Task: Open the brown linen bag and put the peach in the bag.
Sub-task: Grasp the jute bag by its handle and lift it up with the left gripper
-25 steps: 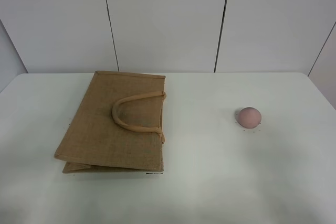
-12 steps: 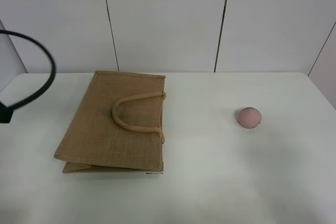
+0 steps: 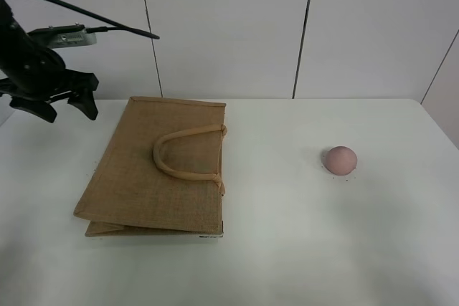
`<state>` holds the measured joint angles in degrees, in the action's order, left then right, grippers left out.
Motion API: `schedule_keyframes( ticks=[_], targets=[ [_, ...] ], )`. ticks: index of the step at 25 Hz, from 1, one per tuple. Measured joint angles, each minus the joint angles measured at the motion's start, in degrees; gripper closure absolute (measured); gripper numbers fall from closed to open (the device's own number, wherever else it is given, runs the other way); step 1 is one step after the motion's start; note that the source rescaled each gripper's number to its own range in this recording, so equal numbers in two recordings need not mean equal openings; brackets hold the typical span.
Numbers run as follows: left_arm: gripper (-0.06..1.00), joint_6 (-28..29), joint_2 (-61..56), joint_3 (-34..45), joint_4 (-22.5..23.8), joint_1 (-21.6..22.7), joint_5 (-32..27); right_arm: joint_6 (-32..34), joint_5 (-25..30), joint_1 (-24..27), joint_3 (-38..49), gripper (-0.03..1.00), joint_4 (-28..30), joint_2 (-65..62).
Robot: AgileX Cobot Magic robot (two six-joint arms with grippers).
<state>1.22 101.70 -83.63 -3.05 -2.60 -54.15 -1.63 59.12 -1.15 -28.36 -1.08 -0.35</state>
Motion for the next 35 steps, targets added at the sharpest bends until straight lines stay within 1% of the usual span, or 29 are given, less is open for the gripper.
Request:
schedule_keyframes(
  ticks=[3, 5, 9, 13, 15, 18, 22, 35],
  targets=[
    [-0.06, 1.7, 5.2, -4.7, 0.1, -3.5, -1.4, 0.0, 0.0, 0.0, 0.0, -0.03, 0.0, 0.0],
    [-0.06, 4.1, 7.8, -6.9, 0.1, -6.7, -1.5, 0.0, 0.0, 0.0, 0.0, -0.03, 0.0, 0.0],
    [-0.06, 8.4, 11.9, -10.3, -0.1, -12.6, -0.8, 0.0, 0.0, 0.0, 0.0, -0.03, 0.0, 0.0],
    [-0.06, 10.8, 16.4, -12.7, -0.1, -16.4, 0.3, 0.0, 0.0, 0.0, 0.0, -0.03, 0.0, 0.0],
    [-0.06, 11.3, 18.6, -13.2, 1.6, -17.3, 1.6, 0.0, 0.0, 0.0, 0.0, -0.03, 0.0, 0.0],
    [-0.06, 13.2, 21.2, -13.3, 3.5, -17.4, 2.4, 0.0, 0.0, 0.0, 0.0, -0.03, 0.0, 0.0],
    [-0.06, 13.8, 23.9, -13.6, 6.2, -17.3, 3.6, 0.0, 0.0, 0.0, 0.0, -0.03, 0.0, 0.0],
    [-0.06, 14.2, 30.3, -13.8, 7.0, -17.3, 9.1, 0.0, 0.0, 0.0, 0.0, -0.03, 0.0, 0.0]
  ],
)
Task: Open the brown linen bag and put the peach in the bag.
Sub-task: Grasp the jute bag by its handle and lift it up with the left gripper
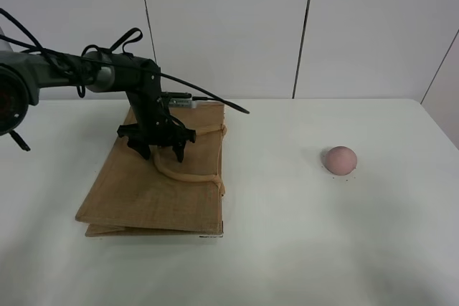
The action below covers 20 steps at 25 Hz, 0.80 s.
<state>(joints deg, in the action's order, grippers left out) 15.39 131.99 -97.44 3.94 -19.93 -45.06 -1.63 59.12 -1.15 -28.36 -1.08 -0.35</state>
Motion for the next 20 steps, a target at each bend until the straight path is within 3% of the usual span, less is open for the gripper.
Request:
schedule_keyframes(
  ticks=[5, 7, 10, 14, 15, 20],
  targets=[
    [-0.05, 0.0, 0.7, -0.1, 0.0, 0.0, 0.1, 0.0, 0.0, 0.0, 0.0, -0.03, 0.0, 0.0],
    [0.00, 0.0, 0.7, -0.1, 0.0, 0.0, 0.0, 0.0, 0.0, 0.0, 0.0, -0.03, 0.0, 0.0],
    [0.28, 0.1, 0.7, -0.1, 0.9, 0.0, -0.6, 0.0, 0.0, 0.0, 0.0, -0.03, 0.0, 0.0],
    [0.86, 1.5, 0.7, -0.4, 2.5, 0.0, -1.7, 0.0, 0.0, 0.0, 0.0, -0.03, 0.0, 0.0],
    [0.93, 1.8, 0.6, -0.8, 2.6, 0.0, -2.2, 0.0, 0.0, 0.0, 0.0, -0.03, 0.0, 0.0],
    [0.93, 1.9, 0.1, -4.7, 2.8, 0.0, -7.2, 0.0, 0.0, 0.0, 0.0, -0.03, 0.0, 0.0]
  ],
)
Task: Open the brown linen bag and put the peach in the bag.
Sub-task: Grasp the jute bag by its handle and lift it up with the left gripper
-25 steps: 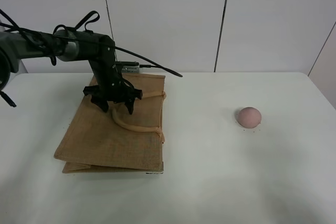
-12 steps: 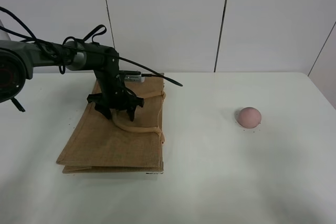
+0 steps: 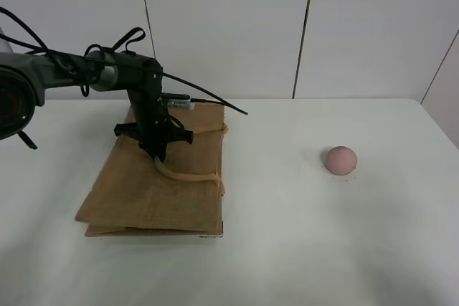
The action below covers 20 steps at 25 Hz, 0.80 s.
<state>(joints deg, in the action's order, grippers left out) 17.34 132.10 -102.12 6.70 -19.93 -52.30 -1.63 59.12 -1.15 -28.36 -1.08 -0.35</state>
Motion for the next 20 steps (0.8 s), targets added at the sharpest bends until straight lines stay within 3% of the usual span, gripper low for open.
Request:
schedule_keyframes(
  ticks=[9, 20],
  targets=[
    [0.94, -4.1, -8.9, -16.6, 0.0, 0.0, -12.4, 0.0, 0.0, 0.0, 0.0, -0.03, 0.0, 0.0],
    [0.94, -8.2, -24.9, -17.8, -3.4, 0.0, -14.6, 0.0, 0.0, 0.0, 0.0, -0.03, 0.0, 0.0]
  ],
)
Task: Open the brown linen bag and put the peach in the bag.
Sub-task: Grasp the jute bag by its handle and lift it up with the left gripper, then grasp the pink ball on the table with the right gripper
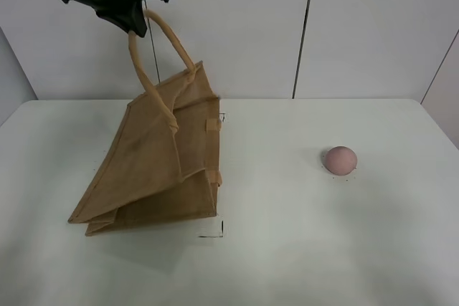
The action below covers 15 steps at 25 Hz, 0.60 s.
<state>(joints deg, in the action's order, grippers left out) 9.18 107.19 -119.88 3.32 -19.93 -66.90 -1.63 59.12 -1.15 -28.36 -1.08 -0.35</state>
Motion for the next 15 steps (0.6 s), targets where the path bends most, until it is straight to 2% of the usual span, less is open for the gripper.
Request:
schedule_keyframes(
  ticks=[3, 6, 11, 15],
  targets=[
    [0.94, 0.0, -2.5, 0.0, 0.0, 0.0, 0.0, 0.0, -0.1, 0.0, -0.1, -0.03, 0.0, 2.1],
    [0.94, -0.2, -3.6, 0.0, 0.0, 0.0, 0.0, 0.2, -1.6, 0.0, -1.1, -0.03, 0.0, 9.7],
    [0.94, -0.2, -3.8, 0.0, -0.1, 0.0, 0.0, 0.2, -6.2, 0.0, -5.9, -0.03, -0.3, 31.2],
    [0.94, -0.2, -3.8, 0.0, 0.1, 0.0, 0.0, 0.2, -9.6, 0.0, -13.0, -0.03, -0.8, 50.8]
  ],
)
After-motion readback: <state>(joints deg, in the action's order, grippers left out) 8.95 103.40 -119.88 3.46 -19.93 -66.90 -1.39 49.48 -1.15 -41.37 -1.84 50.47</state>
